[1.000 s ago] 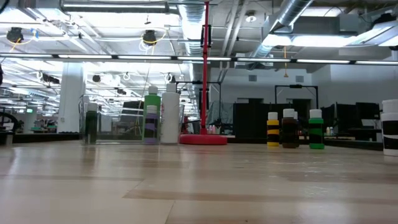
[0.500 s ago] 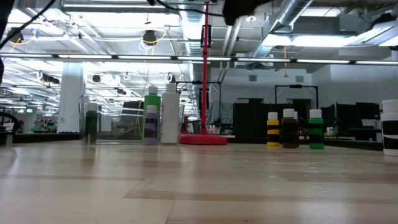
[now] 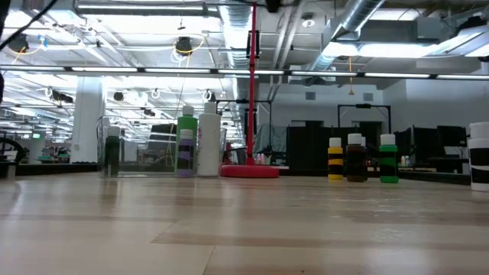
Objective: Pick & Place Paint Supplies
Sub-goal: Adjust the paint bottles on the table
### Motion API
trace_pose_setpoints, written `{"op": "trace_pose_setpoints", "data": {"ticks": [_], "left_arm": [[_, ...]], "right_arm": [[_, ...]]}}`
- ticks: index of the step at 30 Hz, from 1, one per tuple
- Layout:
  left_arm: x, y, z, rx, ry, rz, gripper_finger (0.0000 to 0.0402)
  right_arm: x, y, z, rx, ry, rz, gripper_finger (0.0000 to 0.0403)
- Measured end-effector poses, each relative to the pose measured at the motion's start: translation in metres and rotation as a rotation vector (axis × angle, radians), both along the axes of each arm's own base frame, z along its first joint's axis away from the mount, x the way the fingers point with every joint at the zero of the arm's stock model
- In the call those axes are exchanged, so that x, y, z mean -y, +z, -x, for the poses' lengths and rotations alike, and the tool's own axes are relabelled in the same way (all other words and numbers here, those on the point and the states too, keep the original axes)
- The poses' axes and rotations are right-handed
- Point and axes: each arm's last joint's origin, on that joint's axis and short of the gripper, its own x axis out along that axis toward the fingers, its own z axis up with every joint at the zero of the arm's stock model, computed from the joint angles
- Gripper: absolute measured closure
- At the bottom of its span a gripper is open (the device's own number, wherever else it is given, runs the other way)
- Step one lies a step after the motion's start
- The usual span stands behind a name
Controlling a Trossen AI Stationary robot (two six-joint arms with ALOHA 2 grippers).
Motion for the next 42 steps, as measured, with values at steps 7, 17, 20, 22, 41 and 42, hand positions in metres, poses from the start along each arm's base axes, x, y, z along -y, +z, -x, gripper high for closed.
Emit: {"op": "trace_pose_setpoints", "data": {"ticks": [7,17,20,22,41,42], "left_arm": [[-0.013,0.058,0.052,0.034,0.092,-0.038,0.0165],[-0.023,0.098,0.1,0.099,0.188,-0.058,0.0176],[-0.024,0.101,0.104,0.101,0.198,-0.058,0.0176],[-0.024,0.1,0.105,0.09,0.201,-0.062,0.0176],[-0.024,0.1,0.106,0.086,0.199,-0.063,0.0176],[-0.024,0.1,0.106,0.086,0.199,-0.063,0.0177]], "right_arm": [[0.004,-0.019,-0.018,-0.093,0.074,0.023,0.0403],[-0.009,-0.063,-0.028,-0.195,0.167,0.145,0.0403],[-0.012,-0.076,-0.03,-0.227,0.192,0.177,0.0403],[-0.015,-0.086,-0.031,-0.246,0.211,0.196,0.0403],[-0.012,-0.106,-0.053,-0.172,0.271,0.226,0.0403],[-0.01,-0.106,-0.055,-0.175,0.273,0.233,0.0403]]}}
